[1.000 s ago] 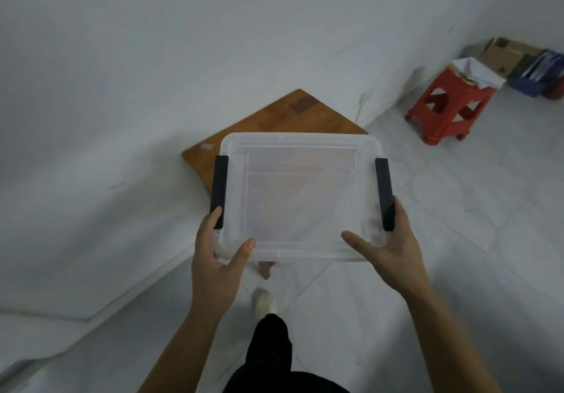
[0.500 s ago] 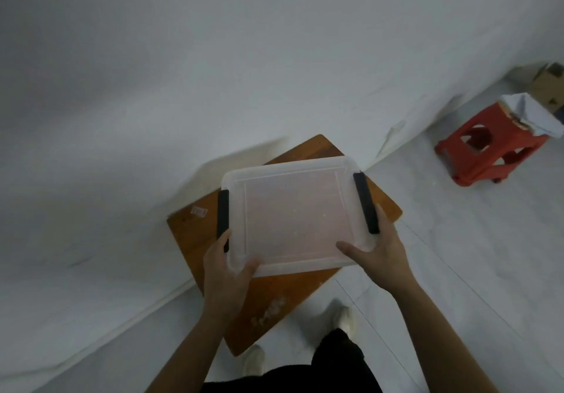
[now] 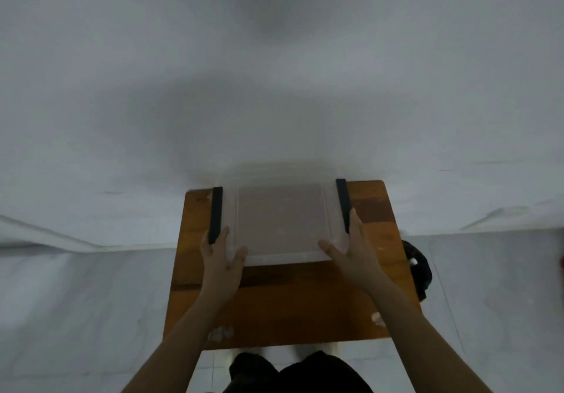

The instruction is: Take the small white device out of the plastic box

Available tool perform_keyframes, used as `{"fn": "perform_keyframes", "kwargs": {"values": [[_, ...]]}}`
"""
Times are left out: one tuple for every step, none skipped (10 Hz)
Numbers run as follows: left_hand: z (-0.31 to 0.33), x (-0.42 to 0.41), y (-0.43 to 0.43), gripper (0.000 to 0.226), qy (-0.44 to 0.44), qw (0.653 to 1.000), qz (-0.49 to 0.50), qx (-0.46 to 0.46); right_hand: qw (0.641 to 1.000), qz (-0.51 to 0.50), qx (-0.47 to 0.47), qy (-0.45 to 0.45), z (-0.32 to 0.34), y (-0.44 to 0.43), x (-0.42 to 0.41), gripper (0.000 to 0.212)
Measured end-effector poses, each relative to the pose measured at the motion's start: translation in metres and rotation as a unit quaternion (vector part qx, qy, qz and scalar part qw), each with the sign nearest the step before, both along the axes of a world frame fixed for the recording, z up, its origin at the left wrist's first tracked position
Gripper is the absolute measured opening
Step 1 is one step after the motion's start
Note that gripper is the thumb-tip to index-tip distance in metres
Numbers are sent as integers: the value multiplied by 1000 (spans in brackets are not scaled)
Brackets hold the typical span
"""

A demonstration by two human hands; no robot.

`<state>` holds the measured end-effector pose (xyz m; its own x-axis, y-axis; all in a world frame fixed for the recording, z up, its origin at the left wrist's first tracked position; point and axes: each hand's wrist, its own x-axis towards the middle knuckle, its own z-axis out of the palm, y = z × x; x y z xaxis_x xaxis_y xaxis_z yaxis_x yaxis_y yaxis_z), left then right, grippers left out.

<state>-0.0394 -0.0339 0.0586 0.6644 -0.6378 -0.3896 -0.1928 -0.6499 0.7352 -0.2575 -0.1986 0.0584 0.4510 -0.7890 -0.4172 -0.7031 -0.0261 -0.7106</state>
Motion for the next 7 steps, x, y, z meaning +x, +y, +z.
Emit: {"fn": "perform_keyframes", "kwargs": {"values": [[-5,4,-9,90,-8,999,-27,30,999,42,-17,16,-3,-10,2,106],[-5,11,-14,109,-36,995,-51,75,997,66,-32,32,-7,-10,3,104],[-1,9,-14,113,-70,992,-73,79,996,80,-28,42,-5,-10,4,105],[-1,8,-11,113,-96,986,-103,93,995,66,-39,60,-4,-11,3,104],[-4,13,-9,120,-192,957,-171,138,994,60,-47,77,-2,-8,5,104],[-5,16,-10,132,-197,947,-199,157,992,62,-21,110,-2,-15,6,107],[-5,17,-12,134,-183,952,-191,151,990,82,-50,104,28,-37,13,100]]}}
